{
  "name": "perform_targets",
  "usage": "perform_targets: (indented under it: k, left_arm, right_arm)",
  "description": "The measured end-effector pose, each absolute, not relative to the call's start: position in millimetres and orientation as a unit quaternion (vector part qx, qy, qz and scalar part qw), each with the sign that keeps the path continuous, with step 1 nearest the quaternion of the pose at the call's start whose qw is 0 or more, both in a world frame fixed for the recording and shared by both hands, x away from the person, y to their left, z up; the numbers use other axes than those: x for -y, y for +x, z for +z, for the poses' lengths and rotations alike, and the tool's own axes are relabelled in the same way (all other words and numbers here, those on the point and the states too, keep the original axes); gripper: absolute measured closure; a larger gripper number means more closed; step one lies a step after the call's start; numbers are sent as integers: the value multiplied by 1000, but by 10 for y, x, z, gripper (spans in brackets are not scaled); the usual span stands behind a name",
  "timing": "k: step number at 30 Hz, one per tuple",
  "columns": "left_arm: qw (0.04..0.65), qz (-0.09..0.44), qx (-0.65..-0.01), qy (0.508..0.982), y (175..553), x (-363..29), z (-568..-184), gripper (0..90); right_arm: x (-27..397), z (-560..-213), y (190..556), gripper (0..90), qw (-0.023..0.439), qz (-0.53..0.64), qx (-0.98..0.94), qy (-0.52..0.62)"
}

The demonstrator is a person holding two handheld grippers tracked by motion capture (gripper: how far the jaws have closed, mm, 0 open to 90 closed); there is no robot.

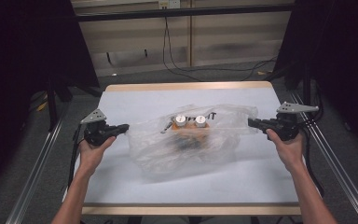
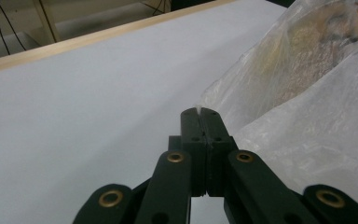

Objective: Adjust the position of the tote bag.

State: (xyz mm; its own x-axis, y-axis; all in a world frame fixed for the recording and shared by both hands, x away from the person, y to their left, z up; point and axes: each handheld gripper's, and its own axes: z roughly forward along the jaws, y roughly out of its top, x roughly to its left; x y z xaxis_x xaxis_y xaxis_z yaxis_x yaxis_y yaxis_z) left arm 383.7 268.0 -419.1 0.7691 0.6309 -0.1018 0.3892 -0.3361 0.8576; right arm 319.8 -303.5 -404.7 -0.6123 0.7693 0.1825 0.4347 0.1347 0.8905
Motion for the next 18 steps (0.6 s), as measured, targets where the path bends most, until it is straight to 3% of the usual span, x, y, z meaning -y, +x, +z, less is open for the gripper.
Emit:
perform_targets:
  k: [18]
  left_arm:
    - [420,114,-301,848,3841,-2567,-4358,899]
  right_arm:
    - [3047,-4262,3235,890,151,447,-776,419]
